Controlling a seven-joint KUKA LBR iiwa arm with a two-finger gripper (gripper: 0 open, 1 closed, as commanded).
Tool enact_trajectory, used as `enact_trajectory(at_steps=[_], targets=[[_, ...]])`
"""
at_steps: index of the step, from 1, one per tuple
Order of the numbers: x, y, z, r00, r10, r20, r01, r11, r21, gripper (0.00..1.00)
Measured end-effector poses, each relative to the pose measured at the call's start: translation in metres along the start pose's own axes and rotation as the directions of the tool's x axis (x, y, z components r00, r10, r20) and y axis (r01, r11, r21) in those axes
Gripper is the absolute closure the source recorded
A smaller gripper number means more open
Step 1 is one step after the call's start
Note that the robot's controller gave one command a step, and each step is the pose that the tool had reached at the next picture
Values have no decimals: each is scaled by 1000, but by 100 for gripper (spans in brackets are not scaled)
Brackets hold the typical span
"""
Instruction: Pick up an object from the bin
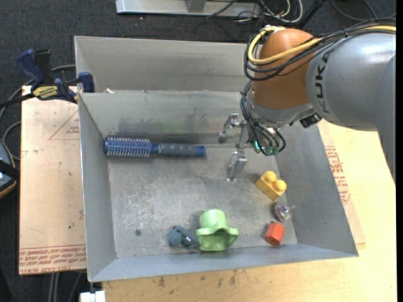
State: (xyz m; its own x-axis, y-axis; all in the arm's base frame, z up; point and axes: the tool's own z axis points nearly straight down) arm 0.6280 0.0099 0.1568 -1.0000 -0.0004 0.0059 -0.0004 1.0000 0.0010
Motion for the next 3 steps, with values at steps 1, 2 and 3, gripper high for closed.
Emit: enact_trajectory(at_steps=[1, 2, 3], targets=[[130, 30, 31, 989, -150, -2, 150, 989, 0, 0], [126, 29, 29, 989, -148, 6, 148, 989, 1, 100], [126, 29, 29, 989, -148, 6, 148, 989, 1, 0]])
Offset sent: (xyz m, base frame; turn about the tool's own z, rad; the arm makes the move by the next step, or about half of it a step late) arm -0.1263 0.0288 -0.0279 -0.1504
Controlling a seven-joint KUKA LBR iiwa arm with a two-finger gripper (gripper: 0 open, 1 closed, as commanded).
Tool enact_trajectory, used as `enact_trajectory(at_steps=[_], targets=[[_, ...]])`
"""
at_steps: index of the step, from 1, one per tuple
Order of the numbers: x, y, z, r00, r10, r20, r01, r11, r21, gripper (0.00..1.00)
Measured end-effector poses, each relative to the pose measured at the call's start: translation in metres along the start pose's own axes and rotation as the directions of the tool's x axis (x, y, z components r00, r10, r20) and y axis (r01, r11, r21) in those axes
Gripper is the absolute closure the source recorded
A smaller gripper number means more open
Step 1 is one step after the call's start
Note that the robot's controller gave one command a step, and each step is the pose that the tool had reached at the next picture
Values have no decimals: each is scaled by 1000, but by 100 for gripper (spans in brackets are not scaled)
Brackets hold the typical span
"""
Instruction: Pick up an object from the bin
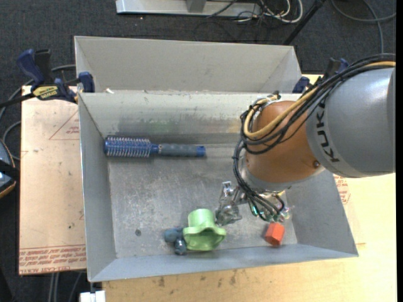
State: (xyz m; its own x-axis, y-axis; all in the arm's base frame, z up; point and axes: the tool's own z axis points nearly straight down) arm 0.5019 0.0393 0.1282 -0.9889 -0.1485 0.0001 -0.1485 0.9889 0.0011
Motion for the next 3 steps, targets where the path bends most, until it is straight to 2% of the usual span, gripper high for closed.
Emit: enact_trajectory(at_steps=[1, 2, 3], targets=[[10, 61, -1, 986, -168, 1, 168, 986, -2, 0], [-3, 21, 56, 995, -96, 12, 96, 995, -2, 0], [-20, 59, 50, 1000, 2, 4, -2, 1000, 0, 0]])
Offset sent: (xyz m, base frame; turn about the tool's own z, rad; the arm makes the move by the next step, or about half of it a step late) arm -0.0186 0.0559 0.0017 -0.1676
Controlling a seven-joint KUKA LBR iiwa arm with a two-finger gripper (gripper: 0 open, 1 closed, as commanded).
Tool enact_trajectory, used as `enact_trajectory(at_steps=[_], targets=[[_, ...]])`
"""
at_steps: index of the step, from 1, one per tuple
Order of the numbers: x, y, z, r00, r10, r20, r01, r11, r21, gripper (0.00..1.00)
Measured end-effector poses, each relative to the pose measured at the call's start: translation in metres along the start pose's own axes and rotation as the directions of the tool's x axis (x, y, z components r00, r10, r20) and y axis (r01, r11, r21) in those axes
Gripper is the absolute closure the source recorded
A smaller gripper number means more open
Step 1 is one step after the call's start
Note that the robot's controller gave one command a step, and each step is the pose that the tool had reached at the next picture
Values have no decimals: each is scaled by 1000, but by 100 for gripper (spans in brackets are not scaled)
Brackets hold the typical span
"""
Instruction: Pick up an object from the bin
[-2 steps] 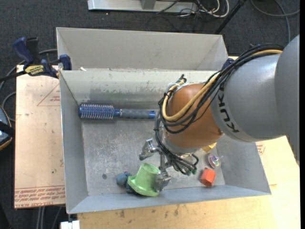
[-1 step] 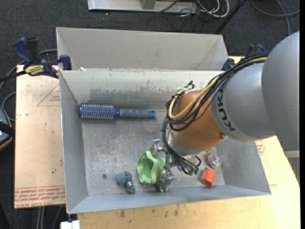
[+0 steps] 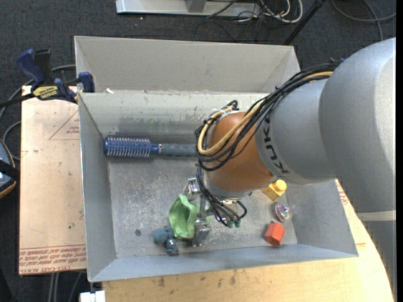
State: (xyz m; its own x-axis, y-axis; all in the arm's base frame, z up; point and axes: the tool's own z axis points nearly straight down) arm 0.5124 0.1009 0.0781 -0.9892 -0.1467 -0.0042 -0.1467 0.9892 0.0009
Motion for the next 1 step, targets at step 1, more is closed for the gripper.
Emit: enact_trajectory(at_steps=[1], targets=[[-1, -1, -1, 1000, 1, 3, -1, 1000, 0, 100]])
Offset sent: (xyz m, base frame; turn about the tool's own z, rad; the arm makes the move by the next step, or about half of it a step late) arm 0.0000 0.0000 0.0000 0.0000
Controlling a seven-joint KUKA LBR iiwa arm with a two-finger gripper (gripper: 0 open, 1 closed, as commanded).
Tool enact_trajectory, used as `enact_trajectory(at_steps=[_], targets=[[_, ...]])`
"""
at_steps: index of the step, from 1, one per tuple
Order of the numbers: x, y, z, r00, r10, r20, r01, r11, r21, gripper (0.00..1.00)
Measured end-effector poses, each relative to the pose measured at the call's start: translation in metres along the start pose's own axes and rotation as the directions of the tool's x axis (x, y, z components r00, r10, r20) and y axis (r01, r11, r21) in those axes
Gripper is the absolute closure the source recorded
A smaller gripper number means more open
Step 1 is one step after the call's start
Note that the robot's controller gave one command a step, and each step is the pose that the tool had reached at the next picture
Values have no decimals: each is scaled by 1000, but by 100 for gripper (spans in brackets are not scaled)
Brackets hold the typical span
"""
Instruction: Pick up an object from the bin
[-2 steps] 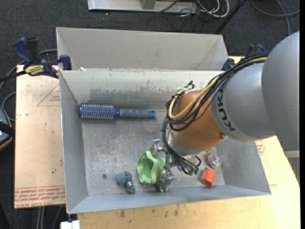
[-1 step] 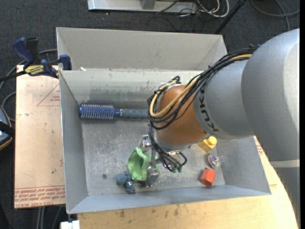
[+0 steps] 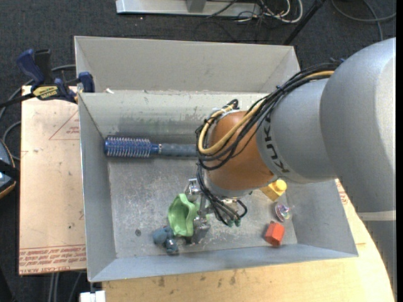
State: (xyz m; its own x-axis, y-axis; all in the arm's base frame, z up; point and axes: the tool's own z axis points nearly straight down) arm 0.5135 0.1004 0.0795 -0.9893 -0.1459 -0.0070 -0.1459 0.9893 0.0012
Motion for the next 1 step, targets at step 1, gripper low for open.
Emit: enact_trajectory(at_steps=[1], targets=[[9, 3, -111, 1000, 9, 2, -9, 1000, 0, 100]])
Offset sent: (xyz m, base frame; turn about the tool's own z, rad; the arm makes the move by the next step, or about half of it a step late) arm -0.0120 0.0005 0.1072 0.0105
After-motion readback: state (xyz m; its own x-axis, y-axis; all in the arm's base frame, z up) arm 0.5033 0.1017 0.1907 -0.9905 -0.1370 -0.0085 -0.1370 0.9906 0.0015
